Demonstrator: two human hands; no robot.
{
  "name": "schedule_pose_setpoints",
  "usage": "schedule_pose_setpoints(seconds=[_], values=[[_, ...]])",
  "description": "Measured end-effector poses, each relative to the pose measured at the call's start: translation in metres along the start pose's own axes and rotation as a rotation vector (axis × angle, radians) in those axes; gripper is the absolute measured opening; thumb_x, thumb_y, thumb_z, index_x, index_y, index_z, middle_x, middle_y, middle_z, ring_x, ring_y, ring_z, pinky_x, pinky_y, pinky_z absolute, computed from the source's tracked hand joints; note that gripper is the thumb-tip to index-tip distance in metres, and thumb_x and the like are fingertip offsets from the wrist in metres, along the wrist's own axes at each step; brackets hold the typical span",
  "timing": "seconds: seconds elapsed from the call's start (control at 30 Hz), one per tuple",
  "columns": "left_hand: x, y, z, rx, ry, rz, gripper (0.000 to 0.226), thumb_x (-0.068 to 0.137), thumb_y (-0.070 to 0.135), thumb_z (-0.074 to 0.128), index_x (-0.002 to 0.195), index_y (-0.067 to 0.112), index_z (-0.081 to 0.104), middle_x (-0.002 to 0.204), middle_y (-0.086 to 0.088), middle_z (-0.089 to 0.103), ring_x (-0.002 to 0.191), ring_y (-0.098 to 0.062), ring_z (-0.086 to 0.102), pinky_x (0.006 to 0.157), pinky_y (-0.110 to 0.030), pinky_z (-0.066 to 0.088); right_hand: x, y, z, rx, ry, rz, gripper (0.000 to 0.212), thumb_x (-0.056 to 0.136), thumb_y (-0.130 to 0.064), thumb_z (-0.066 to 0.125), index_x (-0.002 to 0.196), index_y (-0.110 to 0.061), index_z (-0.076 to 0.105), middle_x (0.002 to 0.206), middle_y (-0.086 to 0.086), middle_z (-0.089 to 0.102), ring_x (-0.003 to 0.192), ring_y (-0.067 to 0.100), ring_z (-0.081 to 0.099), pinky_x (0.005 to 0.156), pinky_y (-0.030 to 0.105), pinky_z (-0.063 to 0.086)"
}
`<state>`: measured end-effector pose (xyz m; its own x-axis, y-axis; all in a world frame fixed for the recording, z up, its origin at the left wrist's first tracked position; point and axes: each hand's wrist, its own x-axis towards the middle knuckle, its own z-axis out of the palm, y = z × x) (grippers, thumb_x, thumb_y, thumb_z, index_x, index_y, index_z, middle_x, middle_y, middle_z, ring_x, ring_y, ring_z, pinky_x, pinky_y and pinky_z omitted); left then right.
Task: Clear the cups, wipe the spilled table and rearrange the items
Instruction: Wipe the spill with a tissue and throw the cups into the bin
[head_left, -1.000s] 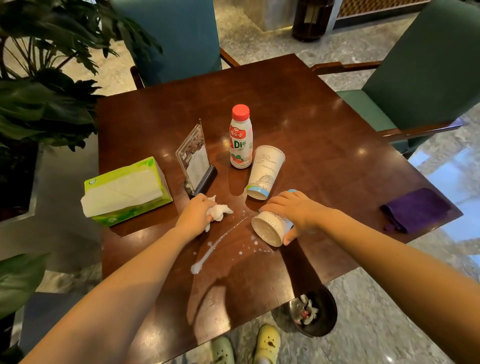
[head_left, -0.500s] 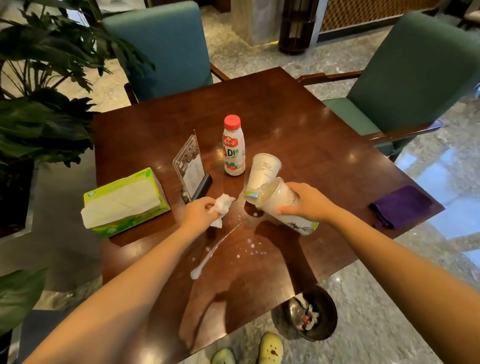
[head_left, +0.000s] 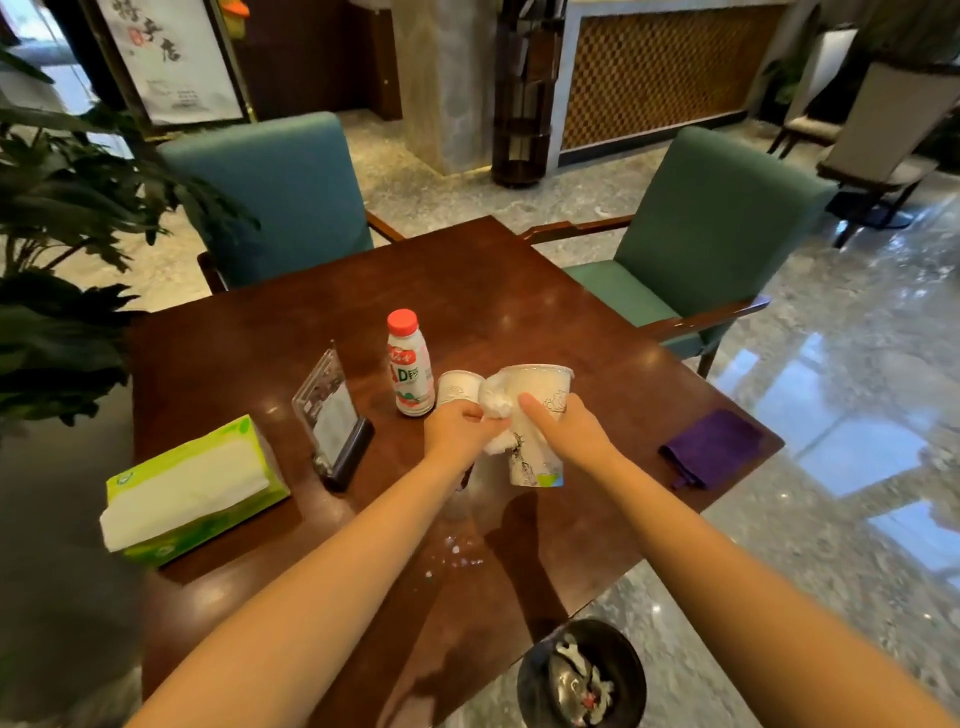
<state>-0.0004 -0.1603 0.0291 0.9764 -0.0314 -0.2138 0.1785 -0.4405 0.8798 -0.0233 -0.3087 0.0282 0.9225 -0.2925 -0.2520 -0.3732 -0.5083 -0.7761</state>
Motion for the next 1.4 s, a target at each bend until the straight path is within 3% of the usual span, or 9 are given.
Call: schedule_pose_setpoints(seconds=[0.13, 0.33, 0.47, 0.87, 0.97, 1.07, 1.13, 1.27, 1.4], values=[[-0.001, 0.020, 0.018, -0.034, -0.007, 0.073, 0.024, 0.075, 0.023, 0.073, 0.087, 0.002, 0.069, 0.088, -0.015, 0.071, 0.078, -0.024, 0.062, 0.052, -0.019, 0.034, 0.002, 0.001, -0.017, 0.113, 0.014, 0.018, 0.084, 0.072, -0.056, 0.069, 0.127, 0.002, 0.044, 0.123, 0.015, 0.059, 0.110, 0.029, 0.059, 0.085, 0.038, 0.051], [-0.008, 0.037, 0.035, -0.136, -0.235, 0.147, 0.021, 0.078, 0.005, 0.067, 0.098, 0.004, 0.068, 0.095, -0.011, 0.069, 0.085, -0.017, 0.060, 0.073, -0.026, 0.048, 0.012, 0.008, -0.043, 0.192, 0.111, 0.094, 0.105, 0.066, -0.053, 0.076, 0.139, 0.000, 0.024, 0.137, 0.015, 0.047, 0.120, 0.027, 0.052, 0.082, 0.030, 0.047], [-0.006, 0.040, 0.041, -0.209, -0.232, 0.188, 0.026, 0.080, -0.003, 0.062, 0.103, 0.005, 0.068, 0.094, -0.007, 0.069, 0.080, -0.011, 0.061, 0.062, -0.008, 0.048, 0.017, 0.012, -0.051, 0.203, 0.096, 0.137, 0.109, 0.064, -0.053, 0.077, 0.140, -0.001, 0.019, 0.139, 0.016, 0.043, 0.121, 0.029, 0.051, 0.085, 0.032, 0.047], [0.001, 0.034, 0.062, -0.326, -0.224, 0.104, 0.065, 0.077, 0.006, 0.071, 0.134, 0.014, 0.043, 0.076, -0.004, 0.067, 0.077, -0.014, 0.061, 0.068, -0.019, 0.047, 0.020, 0.027, -0.045, 0.256, 0.192, 0.129, 0.082, 0.070, -0.038, 0.076, 0.131, -0.003, 0.034, 0.114, 0.006, 0.054, 0.093, 0.017, 0.052, 0.070, 0.029, 0.043], [0.002, 0.031, 0.067, -0.331, -0.231, 0.108, 0.060, 0.081, 0.013, 0.069, 0.135, 0.016, 0.042, 0.088, -0.004, 0.072, 0.088, -0.009, 0.064, 0.084, -0.023, 0.047, 0.025, 0.031, -0.044, 0.280, 0.201, 0.169, 0.080, 0.070, -0.038, 0.074, 0.130, -0.005, 0.033, 0.116, 0.008, 0.055, 0.099, 0.022, 0.056, 0.079, 0.035, 0.051], [0.006, 0.029, 0.066, -0.320, -0.191, 0.128, 0.044, 0.086, 0.018, 0.062, 0.128, 0.021, 0.049, 0.093, -0.001, 0.072, 0.085, 0.011, 0.061, 0.075, -0.006, 0.046, 0.030, 0.034, -0.045, 0.299, 0.185, 0.166, 0.078, 0.071, -0.038, 0.073, 0.131, -0.007, 0.033, 0.113, 0.006, 0.055, 0.094, 0.020, 0.055, 0.076, 0.034, 0.049], [0.013, 0.026, 0.062, -0.324, -0.096, 0.133, 0.038, 0.087, 0.018, 0.059, 0.124, 0.019, 0.054, 0.091, 0.001, 0.070, 0.086, 0.002, 0.061, 0.071, -0.006, 0.046, 0.034, 0.037, -0.047, 0.318, 0.170, 0.155, 0.077, 0.071, -0.037, 0.073, 0.131, -0.008, 0.034, 0.111, 0.005, 0.055, 0.092, 0.019, 0.055, 0.073, 0.032, 0.047], [0.037, 0.000, 0.043, 0.214, 0.204, 0.079, 0.044, 0.086, 0.020, 0.056, 0.129, 0.017, 0.048, 0.121, -0.009, 0.059, 0.108, -0.026, 0.053, 0.087, -0.034, 0.048, 0.039, 0.048, -0.053, 0.358, 0.133, 0.157, 0.077, 0.072, -0.034, 0.073, 0.132, -0.008, 0.032, 0.112, 0.006, 0.056, 0.094, 0.020, 0.057, 0.071, 0.031, 0.048], [0.053, -0.040, 0.031, 0.581, 0.078, -0.097, 0.069, 0.082, 0.032, 0.063, 0.139, 0.013, 0.029, 0.139, -0.017, 0.042, 0.127, -0.037, 0.037, 0.102, -0.046, 0.033, 0.043, 0.061, -0.055, 0.381, 0.103, 0.174, 0.077, 0.072, -0.033, 0.073, 0.133, -0.009, 0.034, 0.113, 0.007, 0.056, 0.099, 0.022, 0.059, 0.074, 0.034, 0.051]])
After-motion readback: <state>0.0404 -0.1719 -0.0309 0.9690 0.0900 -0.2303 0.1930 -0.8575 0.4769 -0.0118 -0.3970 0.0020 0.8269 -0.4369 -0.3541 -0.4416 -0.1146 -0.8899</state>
